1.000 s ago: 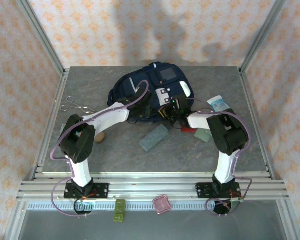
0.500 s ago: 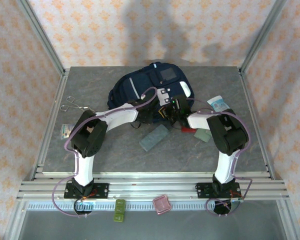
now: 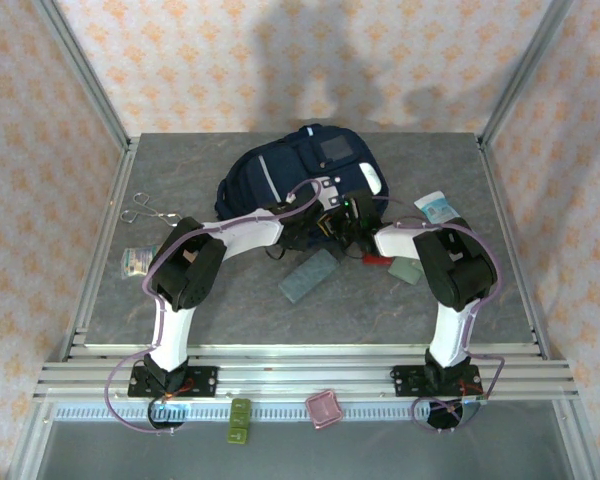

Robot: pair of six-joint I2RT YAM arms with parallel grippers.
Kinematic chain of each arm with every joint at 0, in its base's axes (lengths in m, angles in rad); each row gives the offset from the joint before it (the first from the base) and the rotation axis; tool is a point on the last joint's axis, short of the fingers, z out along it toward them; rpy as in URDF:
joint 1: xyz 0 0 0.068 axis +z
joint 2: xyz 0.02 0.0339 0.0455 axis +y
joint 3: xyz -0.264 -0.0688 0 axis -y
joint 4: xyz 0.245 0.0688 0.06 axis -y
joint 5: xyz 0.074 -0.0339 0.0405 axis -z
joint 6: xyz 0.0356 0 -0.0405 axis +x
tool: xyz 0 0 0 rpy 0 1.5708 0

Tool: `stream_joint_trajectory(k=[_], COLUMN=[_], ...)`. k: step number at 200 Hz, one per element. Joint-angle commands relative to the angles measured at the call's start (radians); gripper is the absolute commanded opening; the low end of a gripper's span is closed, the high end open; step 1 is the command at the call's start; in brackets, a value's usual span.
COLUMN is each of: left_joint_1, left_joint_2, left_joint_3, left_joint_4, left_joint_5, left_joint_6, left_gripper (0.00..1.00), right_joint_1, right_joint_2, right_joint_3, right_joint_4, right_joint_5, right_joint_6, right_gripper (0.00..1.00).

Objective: Pack books, pencil case, and school supplies into a backpack

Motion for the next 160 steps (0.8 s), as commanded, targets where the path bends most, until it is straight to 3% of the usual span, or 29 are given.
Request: stream_joint_trajectory(k=[1,71,108,135,160], left_joint_1=[0.043,0.154,0.162,0.163,0.162], left_joint_2=[-0.04,-0.162,-0.175,-0.198,-0.267], left_joint_3=[-0.03,-0.083,-0.054,-0.064,-0.116], left_joint_4=[-0.072,-0.108,-0.139,-0.137,-0.099], left_joint_5=[-0.102,-0.198,-0.325,-0.295,-0.157], left_joint_6=[0.007,0.036,0.043,0.047,0.048], left_gripper=[0.0,0.0,0.0,0.0,0.0], right_joint_1=[-0.017,-0.036,-0.047,-0.048,-0.054], right_joint_2=[-0.024,-0.061,-0.082,-0.075,-0.059], right_joint_3=[0.017,-0.027,-0.016,0.029,0.09], right_joint_4=[-0.044,-0.081,-0.105,-0.144,-0.202], right_joint_5=[0.072,0.137,0.165,0.163,0.174], right_joint_6=[-0.025,-0.06,-0.084,-0.126,-0.178], right_gripper=[0.0,0.0,0.0,0.0,0.0])
